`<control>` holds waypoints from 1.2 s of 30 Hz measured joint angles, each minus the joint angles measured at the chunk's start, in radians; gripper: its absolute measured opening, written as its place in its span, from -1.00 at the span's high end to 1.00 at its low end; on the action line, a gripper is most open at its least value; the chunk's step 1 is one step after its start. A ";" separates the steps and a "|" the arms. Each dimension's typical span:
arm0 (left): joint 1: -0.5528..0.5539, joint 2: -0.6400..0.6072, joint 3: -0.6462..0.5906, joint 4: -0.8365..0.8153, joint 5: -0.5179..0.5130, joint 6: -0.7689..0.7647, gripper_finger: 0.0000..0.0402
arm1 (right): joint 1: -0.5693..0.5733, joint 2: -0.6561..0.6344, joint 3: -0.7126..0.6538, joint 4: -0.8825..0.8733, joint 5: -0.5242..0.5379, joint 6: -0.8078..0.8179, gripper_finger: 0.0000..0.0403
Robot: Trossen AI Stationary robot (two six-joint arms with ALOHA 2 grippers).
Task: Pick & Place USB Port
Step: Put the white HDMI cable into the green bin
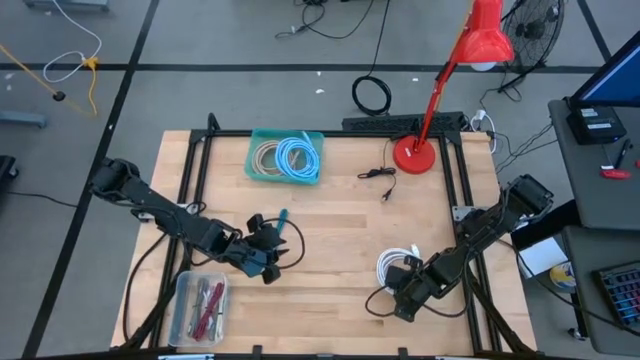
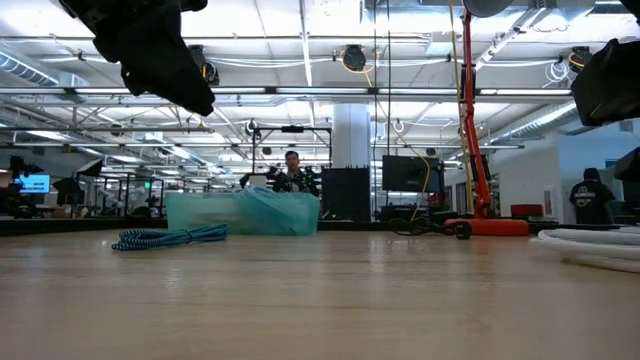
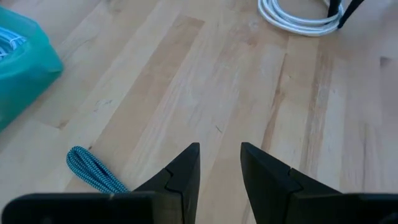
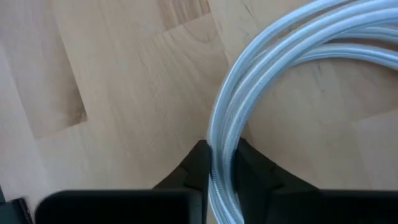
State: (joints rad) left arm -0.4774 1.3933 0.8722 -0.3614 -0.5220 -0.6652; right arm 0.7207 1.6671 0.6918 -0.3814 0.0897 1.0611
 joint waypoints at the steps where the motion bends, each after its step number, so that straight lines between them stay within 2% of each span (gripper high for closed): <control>1: 0.000 0.000 0.000 0.000 0.000 -0.001 0.40 | -0.001 -0.001 0.000 -0.001 -0.001 0.000 0.82; 7: 0.000 0.000 0.000 0.024 -0.017 -0.006 0.40 | -0.041 -0.028 -0.003 -0.022 0.028 -0.008 0.82; 10: 0.000 0.000 0.000 0.025 -0.067 -0.034 0.40 | -0.073 -0.074 0.014 -0.022 0.170 -0.065 0.95; 14: 0.000 0.000 0.000 0.020 -0.156 -0.094 0.40 | -0.115 -0.149 0.039 -0.075 0.358 -0.171 0.97; 17: 0.006 0.000 0.000 0.015 -0.210 -0.134 0.40 | -0.149 -0.189 0.075 -0.036 0.449 -0.249 0.97; 22: 0.034 0.000 0.001 -0.016 -0.236 -0.192 0.40 | -0.216 -0.230 0.123 -0.042 0.567 -0.430 0.97; 26: 0.056 0.000 0.001 -0.047 -0.263 -0.246 0.40 | -0.263 -0.255 0.183 0.070 0.667 -0.606 0.97; 31: 0.081 0.000 0.001 -0.080 -0.274 -0.285 0.40 | -0.341 -0.252 0.222 0.235 0.664 -0.867 0.97; 36: 0.089 -0.013 0.001 -0.138 -0.244 -0.267 0.40 | -0.488 -0.238 0.252 0.336 0.475 -0.985 0.97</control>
State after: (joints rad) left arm -0.3885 1.3806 0.8730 -0.4995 -0.7663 -0.9320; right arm 0.2323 1.4290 0.9442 -0.0456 0.5643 0.0757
